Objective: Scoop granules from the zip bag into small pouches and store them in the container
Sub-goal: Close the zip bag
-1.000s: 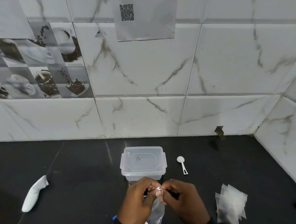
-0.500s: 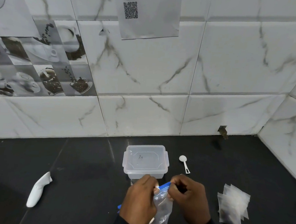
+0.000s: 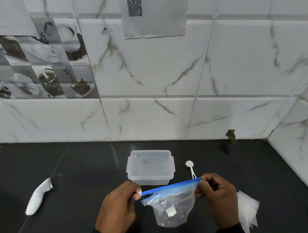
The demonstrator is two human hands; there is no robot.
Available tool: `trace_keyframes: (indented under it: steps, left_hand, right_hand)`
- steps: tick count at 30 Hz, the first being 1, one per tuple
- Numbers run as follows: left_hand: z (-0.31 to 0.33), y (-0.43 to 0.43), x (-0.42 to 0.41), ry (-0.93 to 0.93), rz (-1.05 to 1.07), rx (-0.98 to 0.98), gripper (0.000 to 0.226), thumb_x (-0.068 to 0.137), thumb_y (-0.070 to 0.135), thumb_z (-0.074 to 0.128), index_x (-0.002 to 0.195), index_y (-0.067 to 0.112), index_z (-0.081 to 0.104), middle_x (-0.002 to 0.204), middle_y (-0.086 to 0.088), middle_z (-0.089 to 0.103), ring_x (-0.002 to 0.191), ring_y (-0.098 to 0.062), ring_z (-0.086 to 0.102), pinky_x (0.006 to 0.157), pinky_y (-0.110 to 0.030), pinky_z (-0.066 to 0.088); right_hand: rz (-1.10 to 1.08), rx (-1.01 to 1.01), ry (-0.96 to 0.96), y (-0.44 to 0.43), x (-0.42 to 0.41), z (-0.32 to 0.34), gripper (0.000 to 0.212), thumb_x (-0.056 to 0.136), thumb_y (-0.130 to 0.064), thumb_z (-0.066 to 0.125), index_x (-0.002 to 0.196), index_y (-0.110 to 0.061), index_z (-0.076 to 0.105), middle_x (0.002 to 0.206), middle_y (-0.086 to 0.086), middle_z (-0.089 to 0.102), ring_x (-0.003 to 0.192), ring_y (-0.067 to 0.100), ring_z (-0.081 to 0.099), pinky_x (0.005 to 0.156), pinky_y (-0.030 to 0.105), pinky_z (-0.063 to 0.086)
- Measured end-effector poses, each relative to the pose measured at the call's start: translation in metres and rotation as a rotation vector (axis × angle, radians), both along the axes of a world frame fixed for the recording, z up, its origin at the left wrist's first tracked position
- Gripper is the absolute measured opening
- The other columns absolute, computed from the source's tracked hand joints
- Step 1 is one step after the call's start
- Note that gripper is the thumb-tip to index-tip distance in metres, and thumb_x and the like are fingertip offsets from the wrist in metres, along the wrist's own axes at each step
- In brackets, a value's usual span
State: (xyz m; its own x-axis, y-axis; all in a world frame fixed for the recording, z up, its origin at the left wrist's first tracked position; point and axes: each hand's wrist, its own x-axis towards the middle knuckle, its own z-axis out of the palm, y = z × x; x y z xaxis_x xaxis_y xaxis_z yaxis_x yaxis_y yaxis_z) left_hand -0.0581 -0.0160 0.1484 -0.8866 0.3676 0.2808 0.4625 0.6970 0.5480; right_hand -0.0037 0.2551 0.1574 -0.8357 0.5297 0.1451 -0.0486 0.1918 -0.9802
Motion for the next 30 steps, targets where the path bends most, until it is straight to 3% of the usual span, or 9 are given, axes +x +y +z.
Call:
trace_keyframes:
  steps: [4,8,12,15,18,20,23,26,30]
  left_hand:
    - [-0.004,-0.006,-0.001,-0.322,-0.038,0.413,0.028,0.090,0.004,0.067,0.105,0.027,0.068,0.100,0.011,0.074,0.094,-0.009,0.070,0.083,-0.023,0.056]
    - [-0.022,-0.005,0.007,-0.752,-0.177,0.538,0.078,0.070,0.033,0.087,0.137,0.023,0.049,0.131,0.011,0.065,0.127,-0.006,0.057,0.104,-0.030,0.050]
    - [-0.021,0.024,0.012,-0.614,-0.097,0.742,0.040,0.075,0.030,0.077,0.111,0.012,0.074,0.114,-0.008,0.075,0.109,-0.017,0.070,0.090,-0.021,0.053]
    - [-0.015,0.032,0.009,-0.514,0.020,0.895,0.031,0.075,0.035,0.072,0.093,0.011,0.078,0.100,-0.016,0.076,0.094,-0.025,0.072,0.085,-0.038,0.057]
    - [-0.010,0.032,0.004,-0.567,0.075,1.054,0.029,0.075,0.033,0.073,0.092,0.011,0.077,0.097,-0.017,0.076,0.090,-0.026,0.072,0.077,-0.039,0.057]
    - [-0.005,0.034,0.004,-0.588,0.073,1.071,0.025,0.078,0.033,0.071,0.095,0.014,0.077,0.100,-0.015,0.076,0.091,-0.025,0.073,0.075,-0.035,0.057]
    - [-0.004,0.032,0.002,-0.579,0.073,1.093,0.014,0.090,0.017,0.068,0.094,0.007,0.076,0.094,-0.019,0.075,0.086,-0.027,0.070,0.078,-0.041,0.053]
    - [-0.006,0.024,-0.003,-0.626,0.136,1.169,0.024,0.096,0.000,0.052,0.091,-0.001,0.076,0.093,-0.027,0.072,0.086,-0.034,0.068,0.078,-0.041,0.056]
    - [-0.001,0.029,-0.002,-0.689,0.167,1.223,0.030,0.099,0.001,0.046,0.092,0.000,0.075,0.094,-0.024,0.073,0.080,-0.026,0.072,0.064,-0.031,0.060]
  right_hand:
    - [0.023,-0.143,0.015,0.008,-0.004,0.005,0.020,0.087,0.018,0.055,0.074,0.007,0.065,0.054,0.017,0.064,0.046,0.023,0.061,0.047,0.027,0.055]
    - [0.086,-0.265,-0.007,0.011,-0.009,0.007,0.017,0.090,0.015,0.052,0.078,0.011,0.063,0.058,0.020,0.063,0.048,0.024,0.060,0.045,0.026,0.052]
    - [0.146,-0.284,-0.029,-0.001,-0.015,0.007,0.015,0.091,0.011,0.055,0.078,0.011,0.063,0.056,0.019,0.062,0.047,0.024,0.056,0.043,0.025,0.047]
    - [0.204,-0.260,0.019,-0.004,-0.017,0.005,0.016,0.093,0.000,0.061,0.079,0.001,0.069,0.060,0.017,0.062,0.052,0.024,0.054,0.049,0.031,0.045]
    - [0.371,-0.163,0.020,-0.004,-0.014,-0.001,0.038,0.086,-0.041,0.072,0.110,-0.012,0.072,0.098,0.007,0.075,0.084,0.020,0.069,0.074,0.038,0.057]
    - [0.567,-0.140,-0.105,-0.011,-0.010,-0.013,0.063,0.080,-0.043,0.078,0.132,-0.013,0.059,0.123,0.004,0.070,0.111,0.017,0.068,0.091,0.036,0.057]
    - [0.598,-0.095,-0.159,-0.020,-0.003,-0.030,0.020,0.082,-0.020,0.081,0.100,-0.011,0.076,0.094,0.004,0.077,0.087,0.011,0.071,0.078,0.028,0.053]
    - [0.505,-0.118,-0.141,-0.013,-0.001,-0.033,0.045,0.079,-0.047,0.078,0.076,-0.003,0.077,0.070,0.003,0.070,0.068,0.011,0.062,0.067,0.025,0.047]
    - [0.544,-0.155,-0.127,-0.015,-0.001,-0.024,0.029,0.089,-0.037,0.066,0.081,-0.011,0.076,0.074,0.000,0.069,0.072,0.010,0.063,0.068,0.023,0.048]
